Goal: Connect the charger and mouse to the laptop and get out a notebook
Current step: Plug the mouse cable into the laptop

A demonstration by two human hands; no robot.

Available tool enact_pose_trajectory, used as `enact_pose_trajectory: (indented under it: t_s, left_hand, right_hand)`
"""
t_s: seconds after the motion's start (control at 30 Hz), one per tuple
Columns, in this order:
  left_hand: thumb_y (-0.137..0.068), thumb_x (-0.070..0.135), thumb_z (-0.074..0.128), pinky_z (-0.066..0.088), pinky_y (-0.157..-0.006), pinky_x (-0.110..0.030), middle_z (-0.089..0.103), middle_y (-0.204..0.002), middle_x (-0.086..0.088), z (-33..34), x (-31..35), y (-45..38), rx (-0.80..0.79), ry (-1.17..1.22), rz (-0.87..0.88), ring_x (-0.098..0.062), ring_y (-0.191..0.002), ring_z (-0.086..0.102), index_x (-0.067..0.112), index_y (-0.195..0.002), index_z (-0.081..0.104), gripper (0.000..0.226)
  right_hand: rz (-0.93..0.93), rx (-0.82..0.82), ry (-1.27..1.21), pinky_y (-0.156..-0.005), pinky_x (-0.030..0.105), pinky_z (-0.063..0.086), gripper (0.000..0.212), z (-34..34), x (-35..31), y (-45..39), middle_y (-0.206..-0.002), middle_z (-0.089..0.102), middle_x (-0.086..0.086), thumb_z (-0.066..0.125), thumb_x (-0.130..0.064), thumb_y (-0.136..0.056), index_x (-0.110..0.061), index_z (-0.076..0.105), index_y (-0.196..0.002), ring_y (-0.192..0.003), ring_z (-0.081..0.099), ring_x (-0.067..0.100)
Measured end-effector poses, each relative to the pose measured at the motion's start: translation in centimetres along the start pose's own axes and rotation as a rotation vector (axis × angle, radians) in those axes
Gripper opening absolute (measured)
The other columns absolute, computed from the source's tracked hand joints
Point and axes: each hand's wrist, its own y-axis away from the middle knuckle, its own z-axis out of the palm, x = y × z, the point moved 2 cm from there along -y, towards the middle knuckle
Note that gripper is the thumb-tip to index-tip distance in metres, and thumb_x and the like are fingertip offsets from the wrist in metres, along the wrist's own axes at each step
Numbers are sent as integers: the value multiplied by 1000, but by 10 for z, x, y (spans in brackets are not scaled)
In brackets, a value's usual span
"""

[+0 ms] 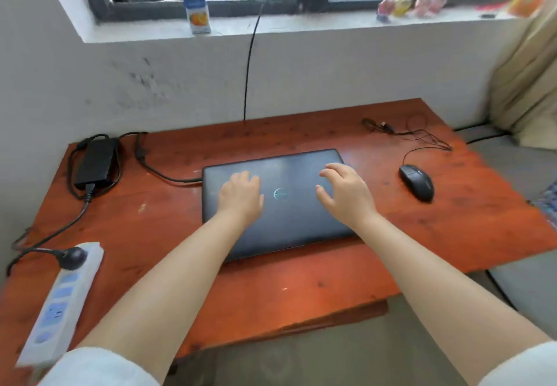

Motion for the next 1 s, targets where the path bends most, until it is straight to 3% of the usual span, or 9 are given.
enact_pose_trajectory:
  t_s: [0.17,0.37,0.63,0.77,1.0]
  left_hand:
    - [-89,29,47,39,-96,-41,49,-127,-15,4,102,-33,21,33,6,-32,-121,42,5,-119,46,38]
    - [-90,29,45,40,-94,-40,50,-123,-13,9,169,-87,41,23,24,-30,-117,43,4,-118,42,38]
    - [-91,31,44,41,-92,-42,48,-125,-13,31,185,-188,-8,32,-60,-31,-118,42,4,-118,42,38]
    - [-91,31,45,40,-93,-43,46,-129,-14,37,185,-229,-42,-13,-93,-31,-121,40,5,-118,42,38]
    - [-91,30,43,36,-100,-41,48,-129,-15,77,179,-231,-89,20,-239,-29,-126,35,5,-120,44,39]
  right_hand:
    - [58,41,48,-98,42,39,32,-60,95,4,-122,59,21,60,-13,-83,3,59,-110,-117,50,33]
    - [144,26,76,-98,41,38,33,-84,180,-26,-126,56,16,57,-17,-85,-1,57,-113,-120,47,30]
    - [232,-166,173,-99,39,36,38,-68,266,-113,-130,52,12,49,-24,-89,-6,49,-122,-122,42,28]
    - [277,-185,128,-96,41,39,35,-61,293,-154,-126,54,15,49,-21,-89,-4,52,-119,-119,44,31]
    - [269,-337,126,-94,45,42,33,-24,338,-213,-126,52,21,49,-18,-87,-1,51,-116,-116,46,36]
